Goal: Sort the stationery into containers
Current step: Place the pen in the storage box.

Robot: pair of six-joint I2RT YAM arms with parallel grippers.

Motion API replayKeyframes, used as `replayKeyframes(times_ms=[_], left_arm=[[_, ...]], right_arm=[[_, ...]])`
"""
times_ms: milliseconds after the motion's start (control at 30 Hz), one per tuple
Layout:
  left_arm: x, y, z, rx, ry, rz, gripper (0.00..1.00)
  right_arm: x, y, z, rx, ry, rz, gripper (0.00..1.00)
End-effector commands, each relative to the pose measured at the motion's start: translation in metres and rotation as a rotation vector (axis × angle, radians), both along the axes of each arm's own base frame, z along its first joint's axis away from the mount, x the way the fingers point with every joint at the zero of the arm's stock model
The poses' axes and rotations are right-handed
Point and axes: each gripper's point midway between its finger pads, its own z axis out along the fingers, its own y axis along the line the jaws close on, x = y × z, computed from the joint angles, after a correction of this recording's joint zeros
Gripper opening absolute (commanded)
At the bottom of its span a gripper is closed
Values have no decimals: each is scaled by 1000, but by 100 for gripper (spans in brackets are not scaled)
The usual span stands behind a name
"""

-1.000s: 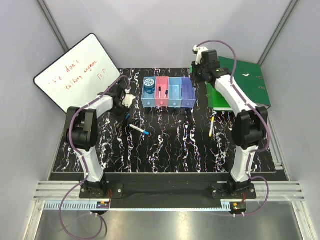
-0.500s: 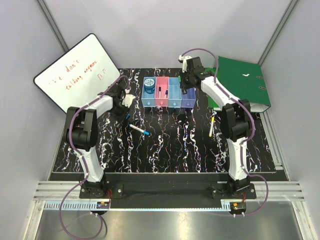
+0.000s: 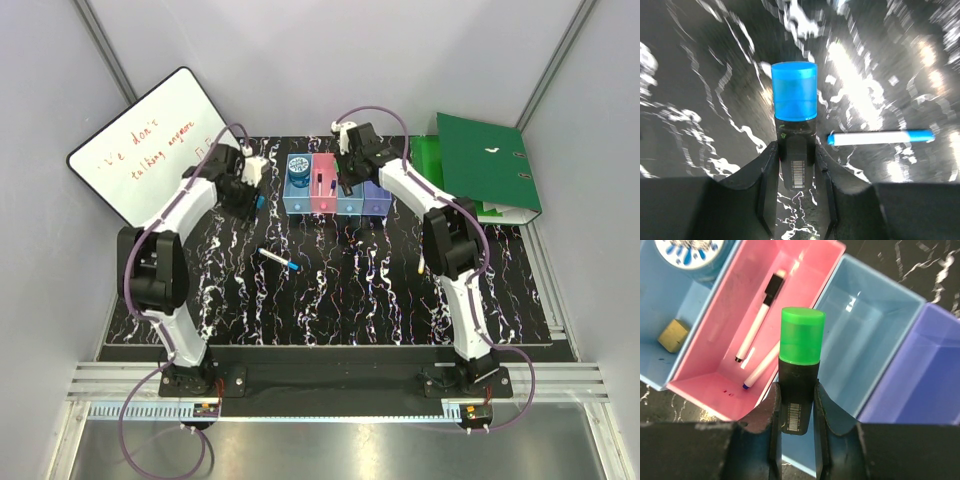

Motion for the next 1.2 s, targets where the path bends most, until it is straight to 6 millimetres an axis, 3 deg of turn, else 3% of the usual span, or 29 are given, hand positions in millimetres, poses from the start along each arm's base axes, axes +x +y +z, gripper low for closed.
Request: replayKeyframes(times_ms=[0,167,333,633,933,1133,1167], left_arm=[[16,-19,70,-112,-145,-4,0],[21,-29,106,-148,-220,-21,0],[19,-48,126,-187,-255,-67,0],[27,-94,154,-247,-303,-151,0],[41,-122,170,-309,-320,-177,0],[46,-132,167,-341,-312,-168,0],[49,-132,168,-346,-321,-161,0]], right_arm=[[9,7,5,-8,-50,-2,0],[6,8,-5,-21,-37,2,0],[10,1,-16,-61,-44,-16,3],[12,-1,-25,-79,-42,-23,32],[13,-2,-7,-70,-70,-33,57],[15,-13,17,-80,-117,-82,60],[15,-18,31,-81,-140,-104,61]])
